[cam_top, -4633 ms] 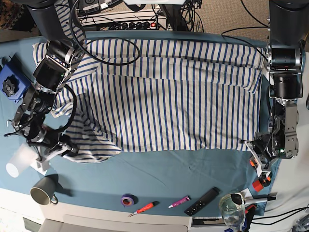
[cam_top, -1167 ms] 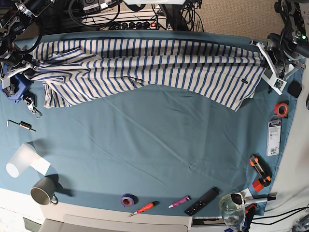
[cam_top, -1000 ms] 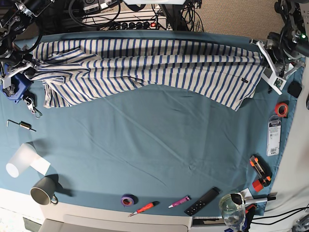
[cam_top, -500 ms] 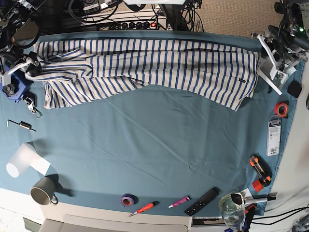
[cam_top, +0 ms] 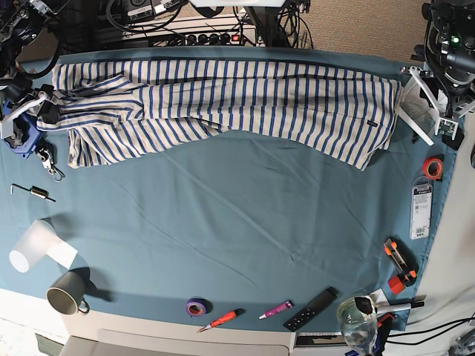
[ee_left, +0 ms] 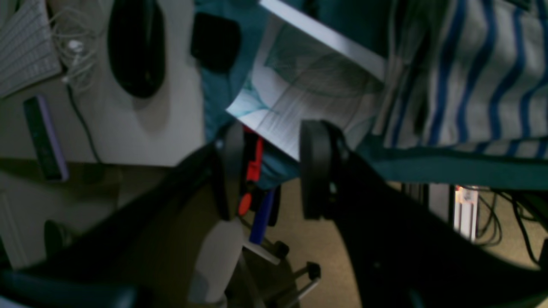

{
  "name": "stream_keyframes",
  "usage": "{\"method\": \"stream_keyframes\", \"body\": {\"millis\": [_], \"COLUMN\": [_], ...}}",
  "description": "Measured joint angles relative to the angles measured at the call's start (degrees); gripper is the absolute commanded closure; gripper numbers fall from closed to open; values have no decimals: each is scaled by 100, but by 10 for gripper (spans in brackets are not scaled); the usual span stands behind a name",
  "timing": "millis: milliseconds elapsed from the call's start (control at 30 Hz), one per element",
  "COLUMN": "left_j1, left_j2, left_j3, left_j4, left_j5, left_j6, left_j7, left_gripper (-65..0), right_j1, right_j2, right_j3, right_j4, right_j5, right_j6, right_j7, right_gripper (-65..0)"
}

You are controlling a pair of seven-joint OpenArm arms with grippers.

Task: Fold the T-shirt properly
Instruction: 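Lay the folded hem down along the collar edge and release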

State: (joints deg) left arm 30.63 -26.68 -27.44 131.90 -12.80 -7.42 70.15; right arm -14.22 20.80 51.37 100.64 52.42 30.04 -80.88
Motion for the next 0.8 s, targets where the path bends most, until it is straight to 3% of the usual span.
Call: {"method": "stream_keyframes", "body": {"millis": [233,500,667,800], "left_j1": [-2,0,-2,-33], "left_j2": [0,0,2,0], "left_j3": [0,0,0,0], "left_j4": [0,0,0,0], "left_j5": [37,35,-232,114], "left_j6": [0,0,-4,15], "left_j7": [-39,-42,-393,-632], "left_gripper": [-235,-235,-235,-235], "right_j1": [-570,-817,-802,-682], "right_j2": [-2,-2,-2,-24], "right_j3": [0,0,0,0], "right_j4": [0,345,1231,1342], "right_j5": [-142,-284,-210,-608], "right_j6": [138,0,24,22], "right_j7": [-9,-11,7,-11], "right_gripper": [-232,-232,-232,-232]}}
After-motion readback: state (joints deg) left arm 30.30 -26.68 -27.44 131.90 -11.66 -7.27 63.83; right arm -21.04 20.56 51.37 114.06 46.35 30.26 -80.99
